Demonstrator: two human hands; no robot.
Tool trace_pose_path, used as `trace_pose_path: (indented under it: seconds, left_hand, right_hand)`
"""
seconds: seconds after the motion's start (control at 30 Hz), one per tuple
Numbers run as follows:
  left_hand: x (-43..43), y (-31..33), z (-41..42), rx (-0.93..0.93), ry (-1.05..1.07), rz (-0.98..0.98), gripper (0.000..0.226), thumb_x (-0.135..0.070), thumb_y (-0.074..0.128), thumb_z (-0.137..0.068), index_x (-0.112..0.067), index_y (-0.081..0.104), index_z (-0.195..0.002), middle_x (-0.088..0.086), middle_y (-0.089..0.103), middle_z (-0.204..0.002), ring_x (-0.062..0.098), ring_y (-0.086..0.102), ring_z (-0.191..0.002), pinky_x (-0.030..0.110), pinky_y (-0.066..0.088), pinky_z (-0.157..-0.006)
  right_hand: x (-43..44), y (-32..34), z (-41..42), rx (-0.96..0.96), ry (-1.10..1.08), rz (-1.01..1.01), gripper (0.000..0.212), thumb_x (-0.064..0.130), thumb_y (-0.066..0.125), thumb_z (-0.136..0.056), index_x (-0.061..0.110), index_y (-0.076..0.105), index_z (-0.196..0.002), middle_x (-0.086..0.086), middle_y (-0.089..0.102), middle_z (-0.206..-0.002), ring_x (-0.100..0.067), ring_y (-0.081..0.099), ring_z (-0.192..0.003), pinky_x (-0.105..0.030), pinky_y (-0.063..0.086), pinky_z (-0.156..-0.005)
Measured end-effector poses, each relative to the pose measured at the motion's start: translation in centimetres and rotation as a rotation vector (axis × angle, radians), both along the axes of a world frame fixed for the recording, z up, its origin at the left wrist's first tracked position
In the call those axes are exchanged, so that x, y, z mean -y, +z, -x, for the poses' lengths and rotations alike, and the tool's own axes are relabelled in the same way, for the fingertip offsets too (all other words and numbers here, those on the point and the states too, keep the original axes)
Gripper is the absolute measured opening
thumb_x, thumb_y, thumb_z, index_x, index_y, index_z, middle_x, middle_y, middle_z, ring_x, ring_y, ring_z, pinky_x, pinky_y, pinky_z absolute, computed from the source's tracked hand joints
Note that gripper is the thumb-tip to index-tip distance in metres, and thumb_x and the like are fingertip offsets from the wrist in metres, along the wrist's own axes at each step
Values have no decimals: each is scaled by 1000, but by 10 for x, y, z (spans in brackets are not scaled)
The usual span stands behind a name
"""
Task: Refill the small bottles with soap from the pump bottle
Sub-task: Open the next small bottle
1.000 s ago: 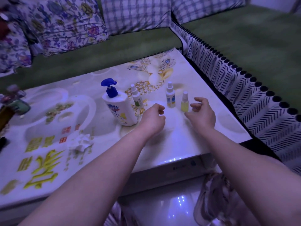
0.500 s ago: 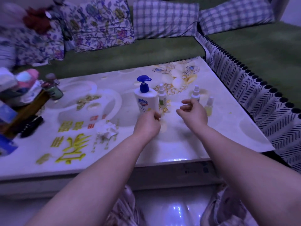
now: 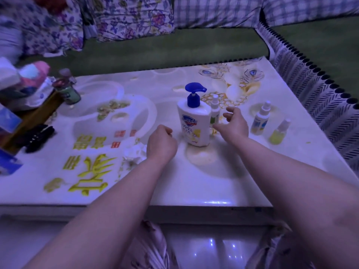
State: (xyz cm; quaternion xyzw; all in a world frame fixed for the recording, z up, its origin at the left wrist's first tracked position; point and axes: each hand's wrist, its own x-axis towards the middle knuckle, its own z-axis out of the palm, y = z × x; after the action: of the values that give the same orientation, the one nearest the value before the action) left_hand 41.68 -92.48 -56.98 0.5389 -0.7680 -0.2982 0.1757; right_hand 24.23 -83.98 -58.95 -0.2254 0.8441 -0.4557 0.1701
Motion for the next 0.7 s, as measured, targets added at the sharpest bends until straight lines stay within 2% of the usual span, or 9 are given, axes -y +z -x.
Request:
trace_pose_path:
  seconds: [0.13, 0.33, 0.53, 0.7]
  left_hand:
    - [13, -4, 1, -6, 25, -15, 40, 2, 42, -82, -11, 55, -118, 2, 63, -117, 21, 54, -113, 29, 40, -92]
    - [20, -10, 3, -5, 16, -35, 38, 0, 45, -83, -13, 56, -117, 1, 63, -117, 21, 55, -111, 26, 40, -88]
    - [12, -6, 5, -16, -4, -37, 39, 2, 45, -82, -12, 56, -117, 1, 62, -118, 20, 55, -112, 24, 39, -83]
    - [-6, 8, -3, -42, -42, -27, 40, 1, 42, -81, -13, 58, -114, 0, 63, -116, 20, 55, -110, 27, 43, -87]
  right_hand:
    - [19, -5, 6, 16, 8, -12, 73, 25, 74, -80, 20, 36, -142, 4, 56, -139, -21, 52, -127, -38, 42, -101]
    - [27, -6, 7, 27, -26, 15, 61, 24, 73, -83, 22, 44, -136, 4, 64, -125, -18, 58, -117, -33, 42, -91]
    - [1, -8, 3, -11, -37, 15, 58, 20, 72, -82, 20, 46, -133, 4, 66, -121, -19, 59, -115, -34, 42, -87]
    - [-30, 0, -14, -16, -21, 7, 55, 23, 74, -80, 20, 49, -129, 4, 67, -112, -16, 60, -110, -30, 41, -84]
